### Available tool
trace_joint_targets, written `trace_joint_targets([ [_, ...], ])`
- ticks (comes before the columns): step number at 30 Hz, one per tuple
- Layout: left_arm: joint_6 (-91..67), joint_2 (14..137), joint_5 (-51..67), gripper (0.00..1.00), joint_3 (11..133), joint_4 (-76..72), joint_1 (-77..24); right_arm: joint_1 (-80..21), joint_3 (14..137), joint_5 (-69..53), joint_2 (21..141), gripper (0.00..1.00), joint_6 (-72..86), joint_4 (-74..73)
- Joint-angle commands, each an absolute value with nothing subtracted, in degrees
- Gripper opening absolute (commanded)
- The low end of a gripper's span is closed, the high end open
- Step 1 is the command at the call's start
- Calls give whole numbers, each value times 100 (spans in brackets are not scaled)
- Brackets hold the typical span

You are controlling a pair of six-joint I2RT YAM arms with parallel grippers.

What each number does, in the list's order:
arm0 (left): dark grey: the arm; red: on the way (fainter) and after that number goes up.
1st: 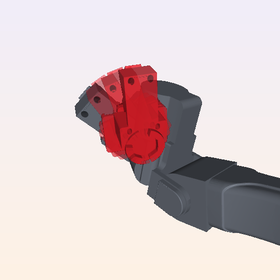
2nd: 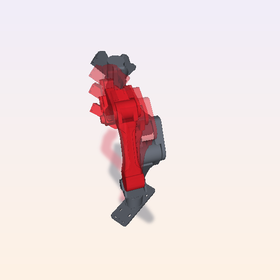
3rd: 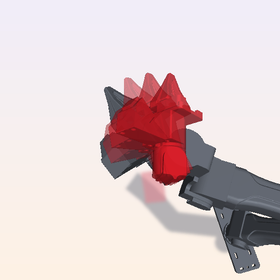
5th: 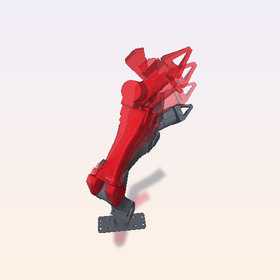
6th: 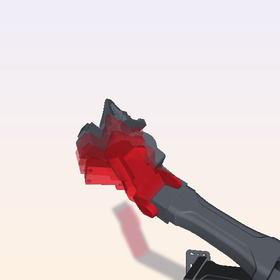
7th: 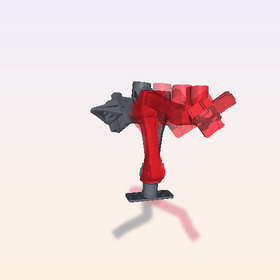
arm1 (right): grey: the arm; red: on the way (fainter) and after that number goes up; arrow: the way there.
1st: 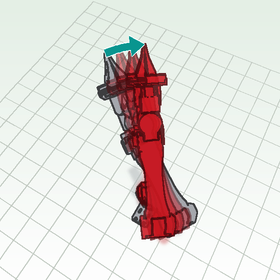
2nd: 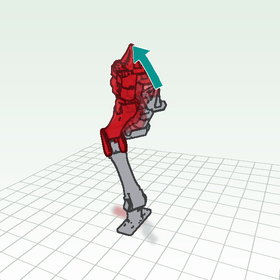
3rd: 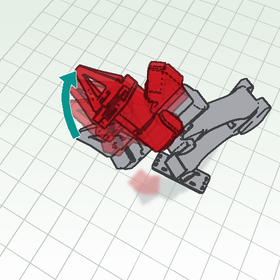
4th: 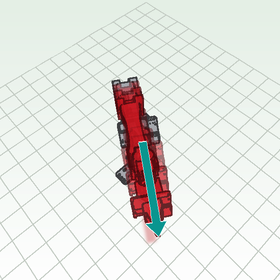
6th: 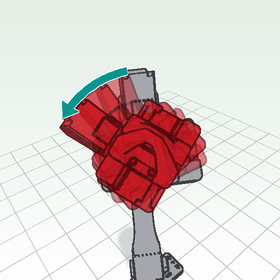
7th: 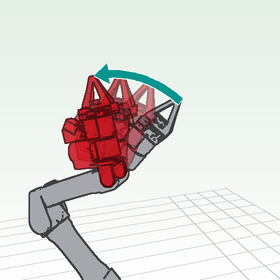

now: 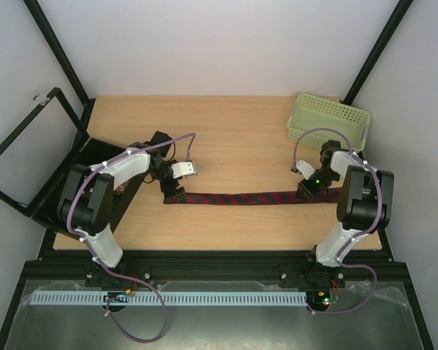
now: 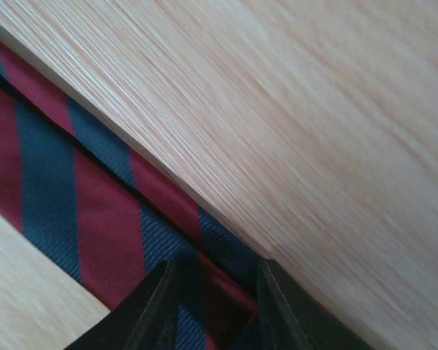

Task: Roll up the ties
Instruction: Smooth out the tie at the center of the board.

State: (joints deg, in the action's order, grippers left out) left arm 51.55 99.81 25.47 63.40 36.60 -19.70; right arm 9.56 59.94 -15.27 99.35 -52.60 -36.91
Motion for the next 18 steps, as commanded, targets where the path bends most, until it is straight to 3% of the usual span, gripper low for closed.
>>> trace_joint_targets([
  [1,4882,9783,2402,98,6498,3530,-1995,1357,5720,-865,10211,30,-5503,-3527],
  [18,3747,9477,1952,100,7269,3025,-1817,3347,6319,69,11042,28,-7490,-2611],
])
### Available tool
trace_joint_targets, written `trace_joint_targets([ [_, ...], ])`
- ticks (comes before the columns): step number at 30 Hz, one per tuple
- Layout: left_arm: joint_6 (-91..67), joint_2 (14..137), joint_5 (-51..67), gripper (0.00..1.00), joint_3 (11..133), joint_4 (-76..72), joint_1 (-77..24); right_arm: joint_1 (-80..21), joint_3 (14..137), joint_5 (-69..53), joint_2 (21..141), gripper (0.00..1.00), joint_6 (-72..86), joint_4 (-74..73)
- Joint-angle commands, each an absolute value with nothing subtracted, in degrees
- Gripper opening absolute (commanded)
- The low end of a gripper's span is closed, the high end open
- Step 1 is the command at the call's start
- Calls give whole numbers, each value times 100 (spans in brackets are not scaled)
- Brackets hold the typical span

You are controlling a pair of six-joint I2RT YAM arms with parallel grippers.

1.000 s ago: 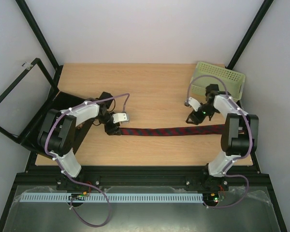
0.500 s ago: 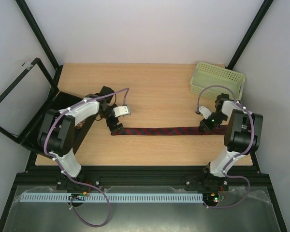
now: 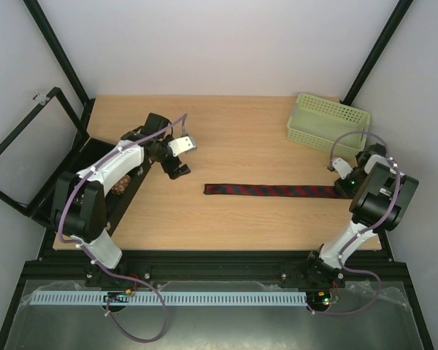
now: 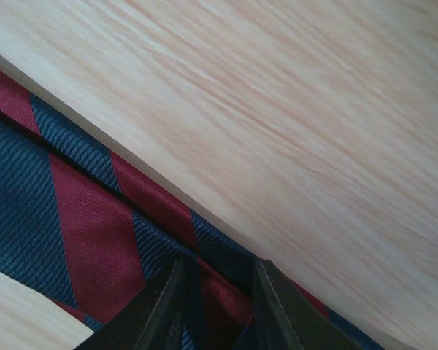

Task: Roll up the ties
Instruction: Smooth out the tie at the center of the board.

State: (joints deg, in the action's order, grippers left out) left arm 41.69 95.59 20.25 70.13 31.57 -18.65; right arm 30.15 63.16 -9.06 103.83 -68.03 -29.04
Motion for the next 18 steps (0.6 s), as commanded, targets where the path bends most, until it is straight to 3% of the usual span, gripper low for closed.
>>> trace_joint_targets([
  [1,3660,9461,1948,99,7305,2990,-1815,3421,6398,103,11113,28,-7562,-2584],
  [7,3103,9194,2253,99,7401,2510,-1688,3630,6756,36,11060,31,-7891,-2547],
  [11,2561,9212,2727,99,7474,2310,-1647,3630,7464,-893,10716,38,-7513,-3426],
  [14,2742,9635,3437,99,7887,2896,-1619,3615,8022,-1619,10461,51,-7346,-4272],
  [18,2958,9920,3637,100,7992,2940,-1859,3362,8280,-2523,10147,76,-7290,-5210],
])
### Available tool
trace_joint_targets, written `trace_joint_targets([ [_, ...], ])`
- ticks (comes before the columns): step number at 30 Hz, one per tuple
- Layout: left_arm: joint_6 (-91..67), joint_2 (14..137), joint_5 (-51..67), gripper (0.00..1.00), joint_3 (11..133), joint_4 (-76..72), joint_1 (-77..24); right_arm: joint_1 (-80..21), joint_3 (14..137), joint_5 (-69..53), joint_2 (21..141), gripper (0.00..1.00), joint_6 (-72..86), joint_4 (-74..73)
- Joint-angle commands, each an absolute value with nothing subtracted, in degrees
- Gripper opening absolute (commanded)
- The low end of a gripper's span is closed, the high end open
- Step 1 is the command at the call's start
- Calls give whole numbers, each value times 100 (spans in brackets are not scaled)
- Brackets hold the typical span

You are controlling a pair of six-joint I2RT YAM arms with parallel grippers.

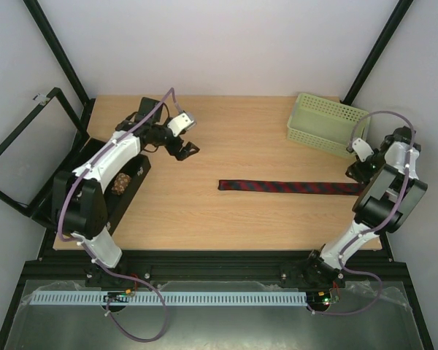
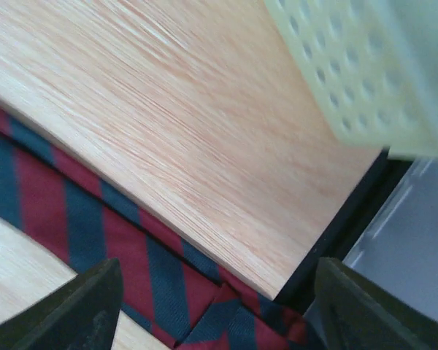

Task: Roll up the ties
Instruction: Smooth out the tie at the center of the board.

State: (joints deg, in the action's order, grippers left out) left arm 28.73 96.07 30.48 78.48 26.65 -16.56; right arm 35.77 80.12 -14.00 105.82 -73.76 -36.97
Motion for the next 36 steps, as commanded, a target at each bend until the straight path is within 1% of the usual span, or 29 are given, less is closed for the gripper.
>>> trace_joint_targets([
  [1,3121,9980,3587,100,8006,2945,-1996,3188,8238,-2650,10057,79,-7219,-5319],
  [4,3708,10170,3509,100,7910,2863,-2400,2416,7825,-2928,9775,84,-6951,-5253],
  [7,4225,10459,3332,99,7815,2776,-2813,1378,7353,-2951,9655,84,-6564,-4813],
  [8,4326,10607,3319,97,7843,2785,-2913,1120,7231,-2979,9661,84,-6437,-4661],
  [12,4207,11370,3503,72,8463,3221,-3189,229,6994,-3063,9866,77,-5921,-4173],
  [14,3901,11629,3558,66,8580,3194,-3215,-70,6964,-3036,10043,75,-5760,-4067],
  [17,3483,11834,3479,52,8530,2958,-3225,-411,6856,-2929,10253,74,-5577,-3784],
  [22,2840,12135,2765,34,8397,2503,-3229,-739,6848,-2798,10577,69,-5378,-3529],
  [24,2767,12238,2486,30,8387,2540,-3234,-806,6860,-2745,10686,68,-5339,-3489],
  [26,2762,12325,2336,27,8381,2675,-3234,-849,6864,-2707,10747,66,-5279,-3452],
  [29,2685,12350,2209,26,8285,2819,-3240,-869,6923,-2705,10769,65,-5043,-3374],
  [31,2585,12305,2100,26,8231,2934,-3211,-868,7022,-2727,10748,65,-4821,-3388],
  [32,2505,12257,2104,31,8210,2973,-3171,-870,7064,-2738,10723,65,-4728,-3420],
  [33,2404,12181,2207,39,8171,2962,-3087,-870,7088,-2747,10696,66,-4649,-3440],
  [35,2300,11912,2917,57,8082,2887,-2812,-867,7124,-2758,10631,66,-4545,-3505],
  [36,2217,11713,3358,67,8012,2782,-2644,-858,7123,-2787,10582,66,-4520,-3547],
])
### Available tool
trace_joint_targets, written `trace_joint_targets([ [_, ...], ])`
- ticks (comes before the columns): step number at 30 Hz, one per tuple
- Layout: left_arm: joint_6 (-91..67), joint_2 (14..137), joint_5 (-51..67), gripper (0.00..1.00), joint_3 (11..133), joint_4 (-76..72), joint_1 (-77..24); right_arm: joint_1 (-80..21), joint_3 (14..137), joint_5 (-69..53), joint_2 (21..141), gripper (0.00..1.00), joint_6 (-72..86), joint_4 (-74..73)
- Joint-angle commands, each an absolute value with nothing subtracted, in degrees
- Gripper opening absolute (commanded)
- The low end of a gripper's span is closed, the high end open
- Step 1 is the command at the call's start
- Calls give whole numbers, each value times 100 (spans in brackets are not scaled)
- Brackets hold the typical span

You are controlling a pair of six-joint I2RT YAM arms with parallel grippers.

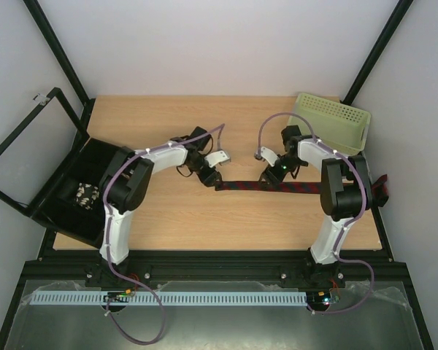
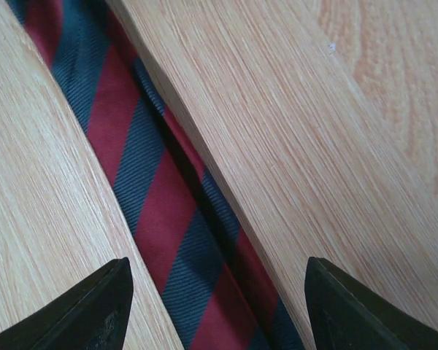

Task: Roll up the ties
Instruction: Smooth out the tie at the center of the board.

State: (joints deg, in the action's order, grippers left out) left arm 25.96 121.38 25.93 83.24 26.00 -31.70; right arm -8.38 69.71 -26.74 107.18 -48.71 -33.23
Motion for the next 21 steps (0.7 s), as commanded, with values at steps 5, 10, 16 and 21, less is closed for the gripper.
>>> trace_joint_targets([
  [5,2082,10999,4945,99,7820,2503,-2246,-736,7064,-2972,10287,69,-4300,-3612],
  [10,1559,11241,6039,99,7953,2712,-2289,-399,7279,-3121,10257,75,-3996,-3714],
  [16,1066,11816,6619,100,8173,3029,-2655,-65,7679,-3312,10293,99,-3560,-3858],
  [21,1521,12607,7116,99,8925,4109,-2838,-57,7724,-3315,10241,99,-3337,-3858],
])
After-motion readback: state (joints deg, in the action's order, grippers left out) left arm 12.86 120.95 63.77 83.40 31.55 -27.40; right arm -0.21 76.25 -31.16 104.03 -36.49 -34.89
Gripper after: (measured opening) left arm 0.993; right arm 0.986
